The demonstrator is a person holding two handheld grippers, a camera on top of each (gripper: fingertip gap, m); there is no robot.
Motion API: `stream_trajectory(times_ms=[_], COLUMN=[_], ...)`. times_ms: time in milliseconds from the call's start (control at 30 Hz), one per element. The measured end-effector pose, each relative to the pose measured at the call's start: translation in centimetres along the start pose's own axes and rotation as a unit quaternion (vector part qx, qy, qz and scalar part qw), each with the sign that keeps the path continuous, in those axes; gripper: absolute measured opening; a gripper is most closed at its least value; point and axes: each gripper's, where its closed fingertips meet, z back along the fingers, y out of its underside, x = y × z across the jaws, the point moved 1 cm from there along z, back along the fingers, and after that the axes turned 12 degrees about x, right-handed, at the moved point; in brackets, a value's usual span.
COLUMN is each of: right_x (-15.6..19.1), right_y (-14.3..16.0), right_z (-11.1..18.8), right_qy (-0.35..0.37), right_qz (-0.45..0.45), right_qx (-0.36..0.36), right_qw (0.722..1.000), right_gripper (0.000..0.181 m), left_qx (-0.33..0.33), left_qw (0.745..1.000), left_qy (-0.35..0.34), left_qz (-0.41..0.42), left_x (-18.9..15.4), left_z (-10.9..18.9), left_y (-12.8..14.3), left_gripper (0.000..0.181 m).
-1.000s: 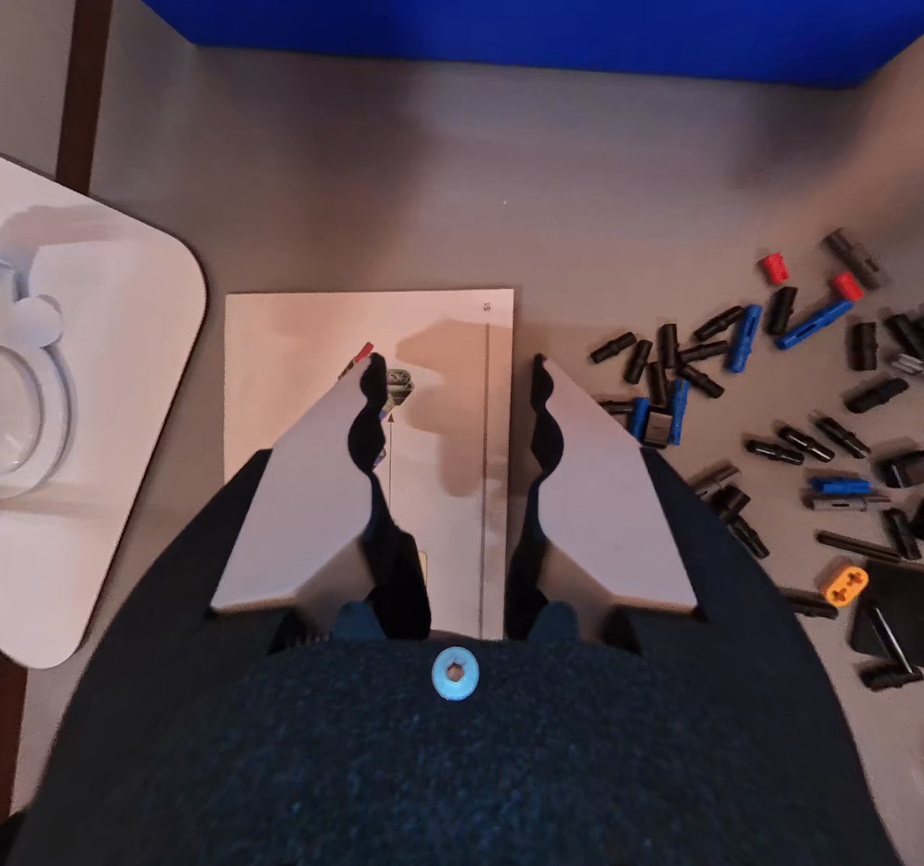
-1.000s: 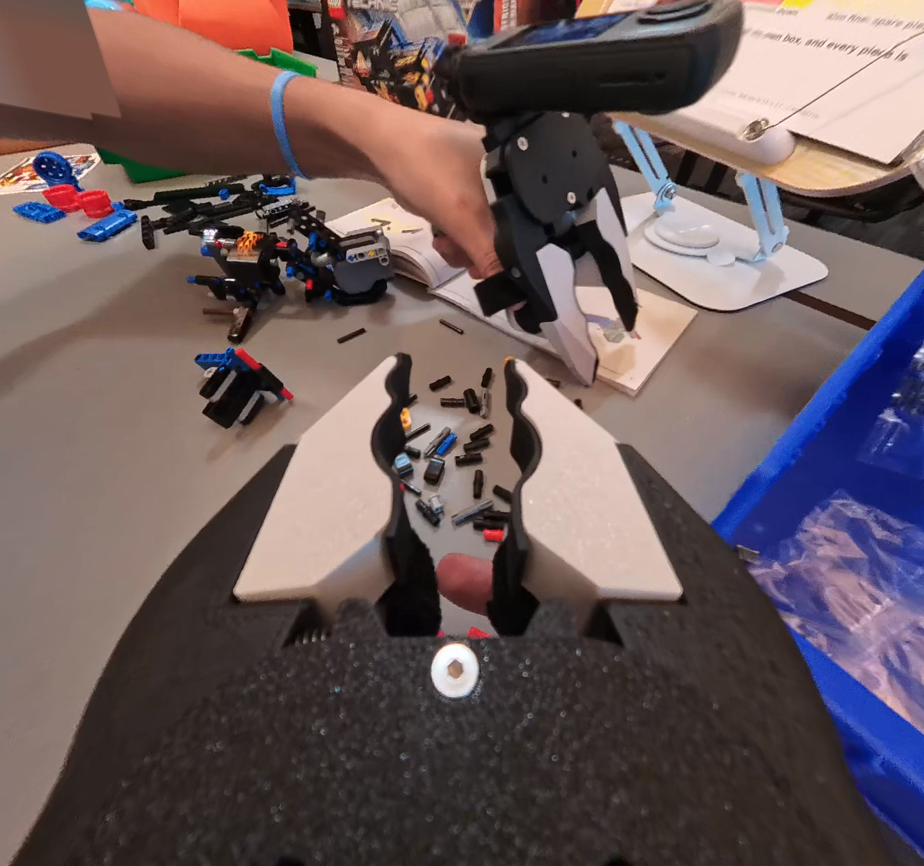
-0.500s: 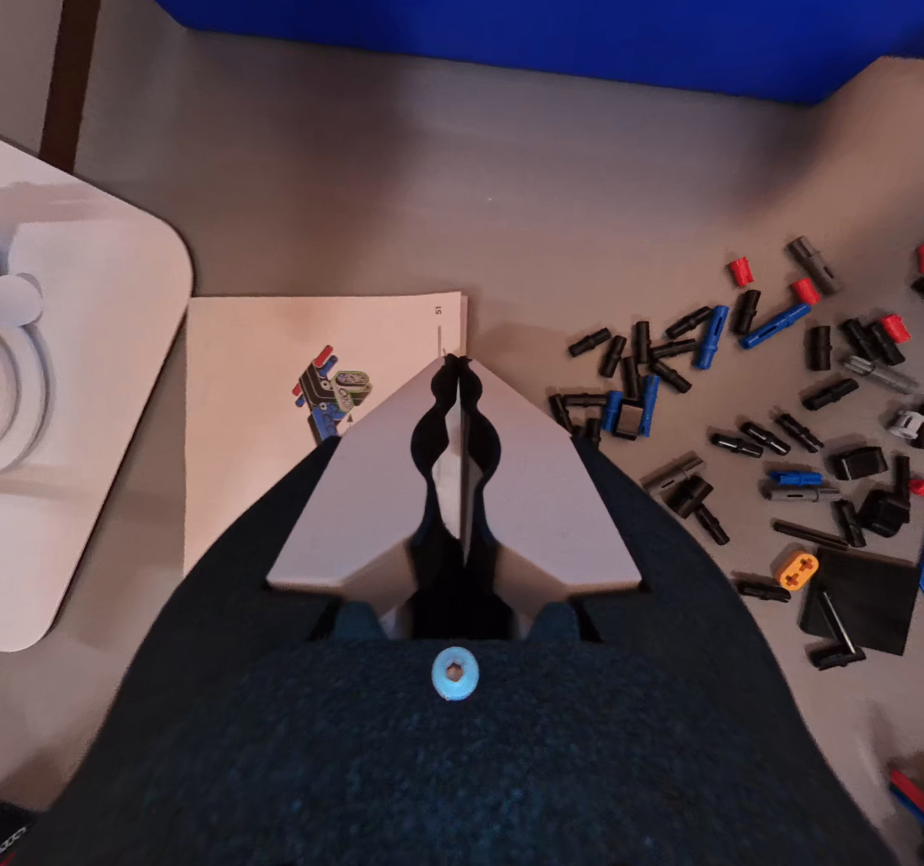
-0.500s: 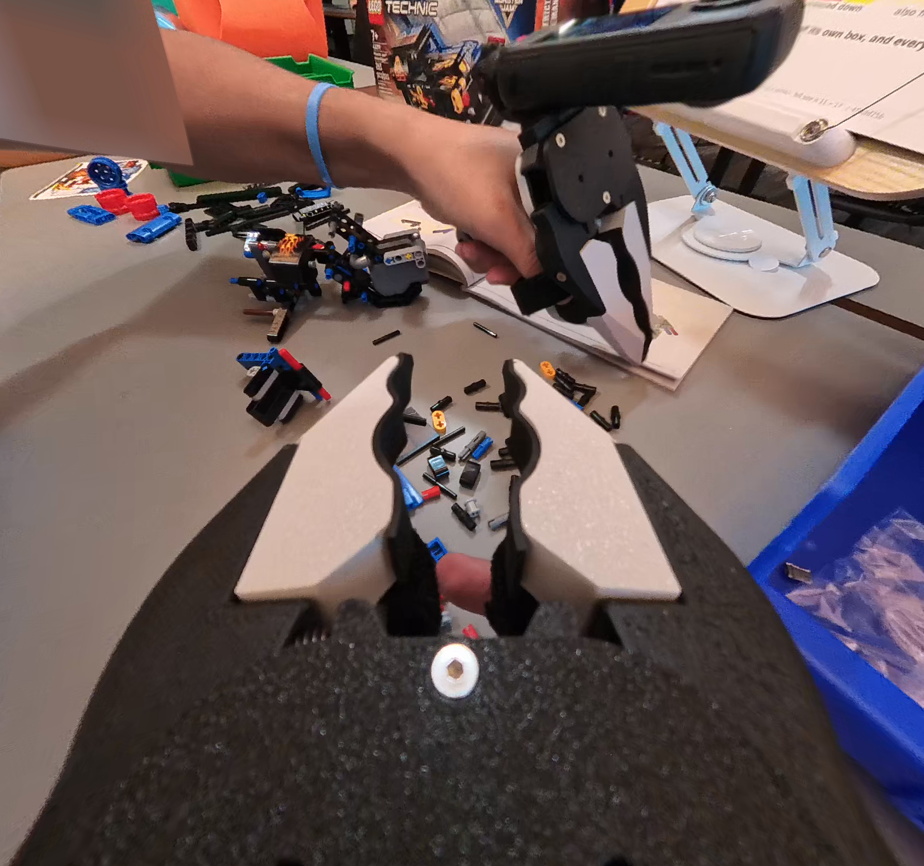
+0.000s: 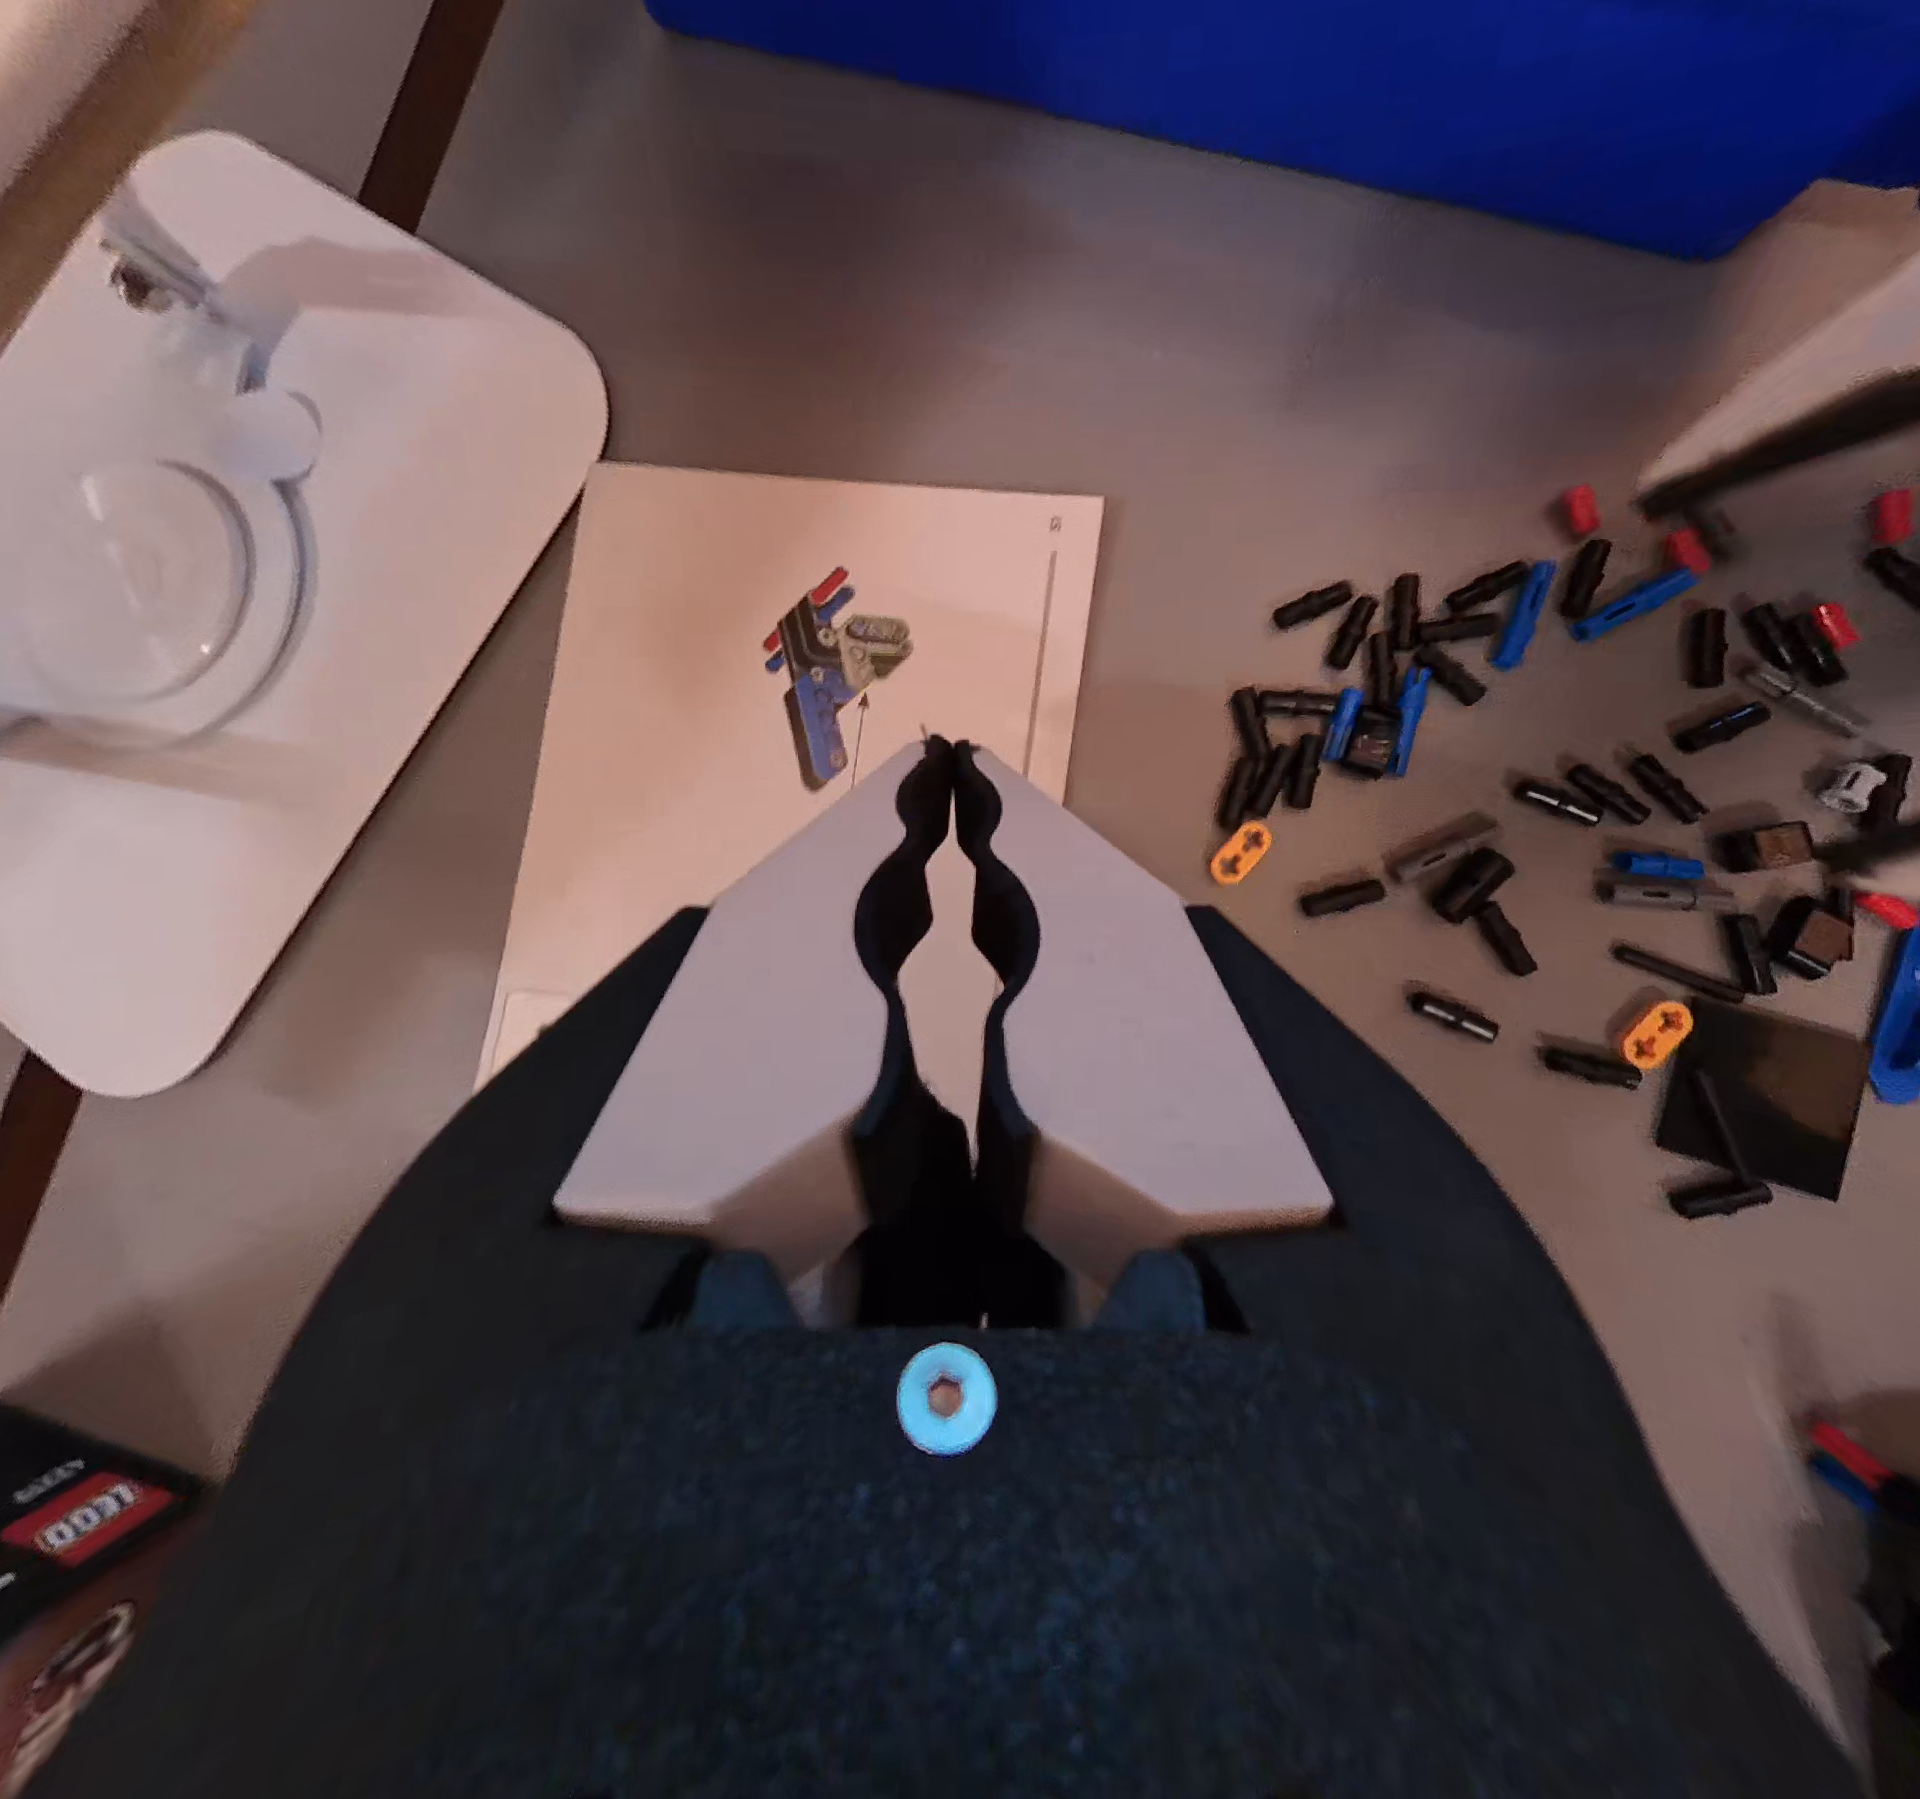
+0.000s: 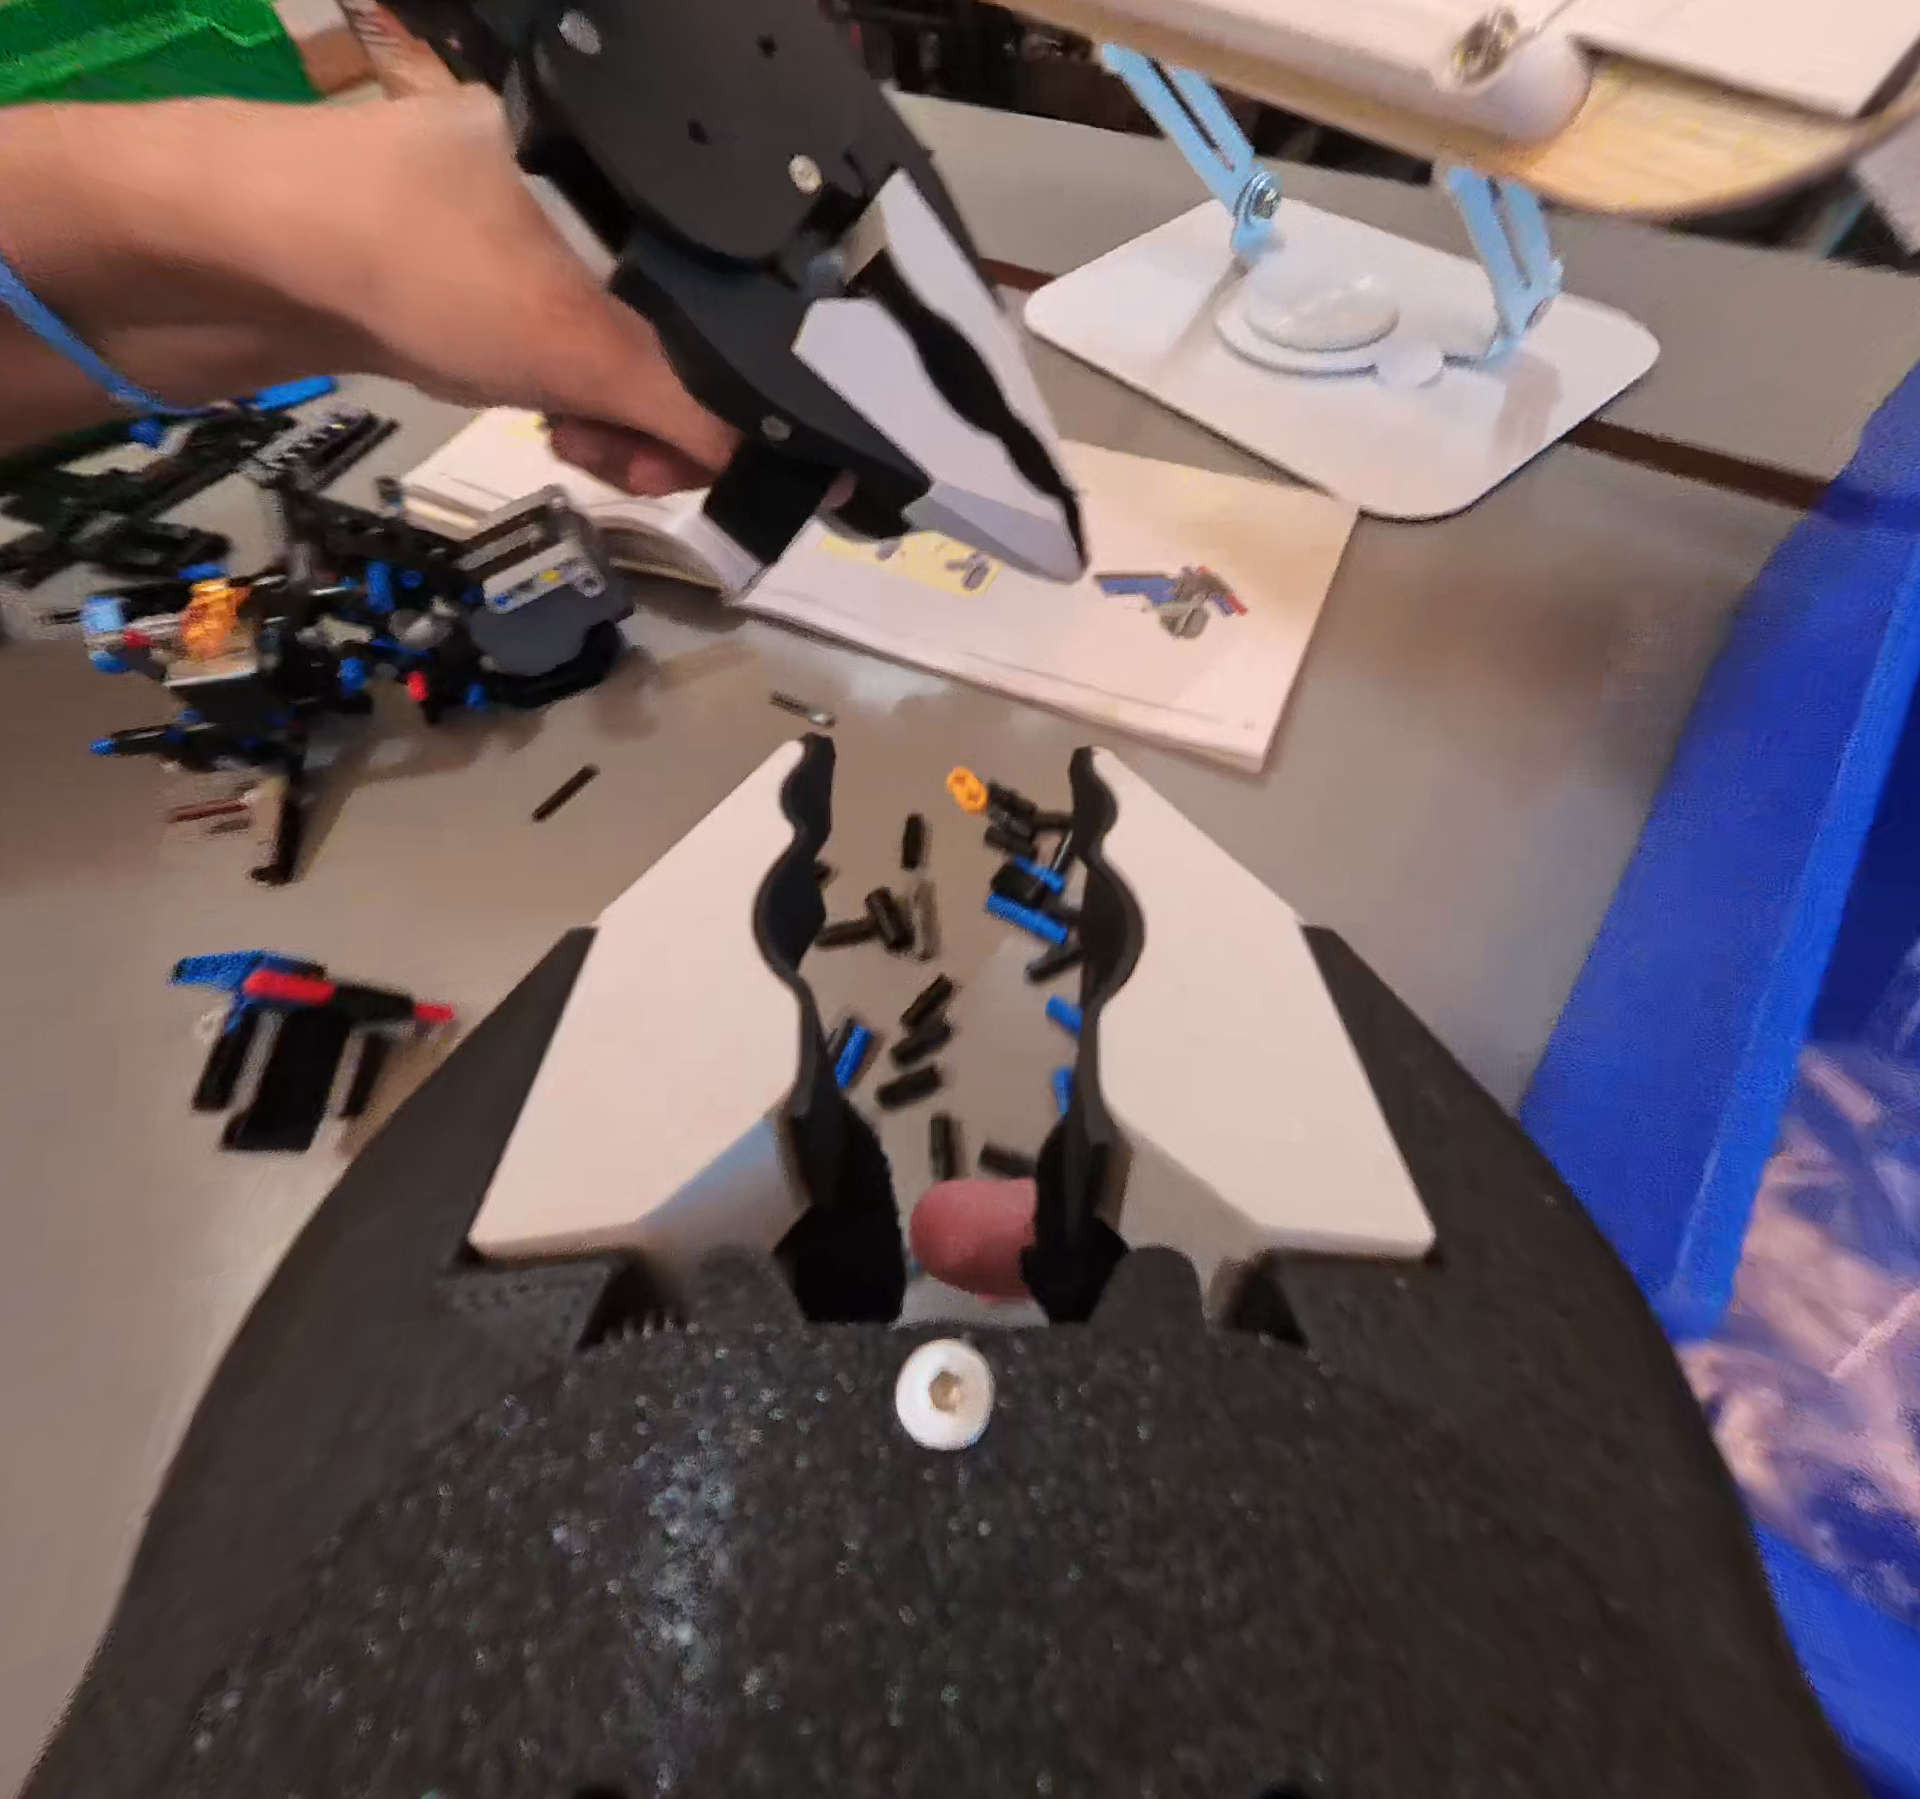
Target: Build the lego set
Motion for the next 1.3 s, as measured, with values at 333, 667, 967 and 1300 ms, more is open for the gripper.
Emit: stream_trajectory(times_ms=[333, 667, 967, 1300], right_x=[-1.3, -0.6, 0.1, 0.4], right_y=[1.2, 2.3, 1.9, 2.4], right_z=[-2.2, -2.4, -1.9, -2.4], right_qy=[0.082, 0.038, 0.033, 0.015], right_qz=[0.072, 0.079, 0.088, 0.080], right_qx=[0.066, 0.056, 0.042, 0.050], right_qw=[0.992, 0.995, 0.995, 0.995], right_gripper=[0.049, 0.044, 0.043, 0.042], left_qx=[0.001, 0.003, -0.006, 0.002], left_qw=[0.998, 0.997, 0.998, 0.995], left_qy=[0.013, -0.038, 0.004, -0.046], left_qz=[-0.067, -0.073, -0.057, -0.085], left_x=[-2.3, -1.1, -2.5, -1.4], left_z=[-3.2, -4.6, -3.9, -4.3], left_y=[-3.3, -3.9, -3.9, -4.6], left_gripper=[0.049, 0.024, 0.027, 0.031])
